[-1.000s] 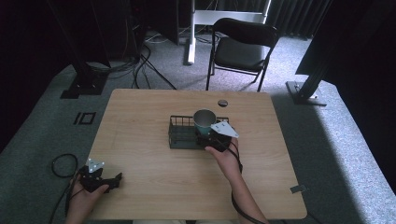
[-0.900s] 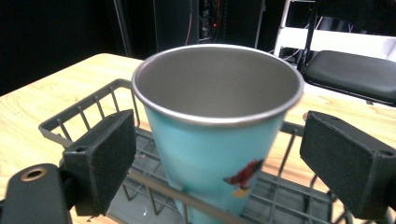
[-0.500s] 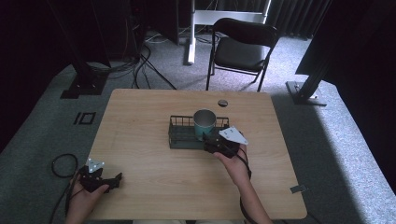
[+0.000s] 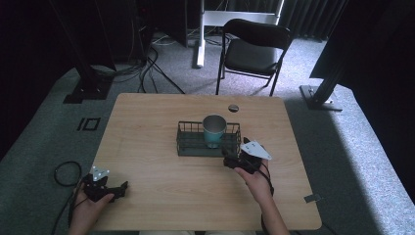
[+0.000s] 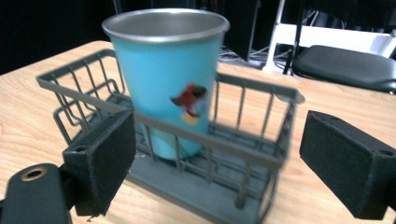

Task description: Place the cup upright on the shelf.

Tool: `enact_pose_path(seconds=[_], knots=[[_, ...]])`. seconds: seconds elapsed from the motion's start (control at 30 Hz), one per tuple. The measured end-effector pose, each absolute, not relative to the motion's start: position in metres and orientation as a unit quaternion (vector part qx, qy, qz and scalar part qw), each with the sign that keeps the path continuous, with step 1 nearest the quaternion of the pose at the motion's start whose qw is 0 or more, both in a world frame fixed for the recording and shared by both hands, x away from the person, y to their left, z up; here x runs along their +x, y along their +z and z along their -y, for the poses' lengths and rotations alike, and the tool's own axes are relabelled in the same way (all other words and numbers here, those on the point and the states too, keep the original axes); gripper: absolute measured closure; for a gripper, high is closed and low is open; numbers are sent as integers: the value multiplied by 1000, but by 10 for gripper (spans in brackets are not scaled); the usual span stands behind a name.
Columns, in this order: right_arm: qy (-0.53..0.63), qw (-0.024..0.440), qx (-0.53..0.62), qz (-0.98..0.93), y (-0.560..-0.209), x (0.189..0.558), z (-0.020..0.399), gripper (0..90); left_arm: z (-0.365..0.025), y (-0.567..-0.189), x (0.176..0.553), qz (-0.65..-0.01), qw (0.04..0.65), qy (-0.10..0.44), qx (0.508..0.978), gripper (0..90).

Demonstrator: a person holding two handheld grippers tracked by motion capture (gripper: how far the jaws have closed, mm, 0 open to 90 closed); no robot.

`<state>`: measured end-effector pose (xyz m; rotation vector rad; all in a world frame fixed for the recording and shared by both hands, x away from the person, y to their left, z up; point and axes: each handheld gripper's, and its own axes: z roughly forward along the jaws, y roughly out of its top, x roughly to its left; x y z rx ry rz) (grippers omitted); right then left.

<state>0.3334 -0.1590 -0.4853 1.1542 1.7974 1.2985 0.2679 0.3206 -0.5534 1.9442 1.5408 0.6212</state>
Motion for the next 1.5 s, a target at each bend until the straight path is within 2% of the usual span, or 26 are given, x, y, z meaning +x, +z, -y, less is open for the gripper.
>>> enact_pose_path(seconds=[0.6,1.27,1.5], knots=[[457,313,469,-688,-516,320,203,106,-321,-553,268,-577,288,233,728,4],[417,278,506,-702,-537,304,256,106,-321,-553,268,-577,288,233,728,4],[407,235,467,-749,-541,296,270,107,-321,-553,268,-577,288,233,728,4]])
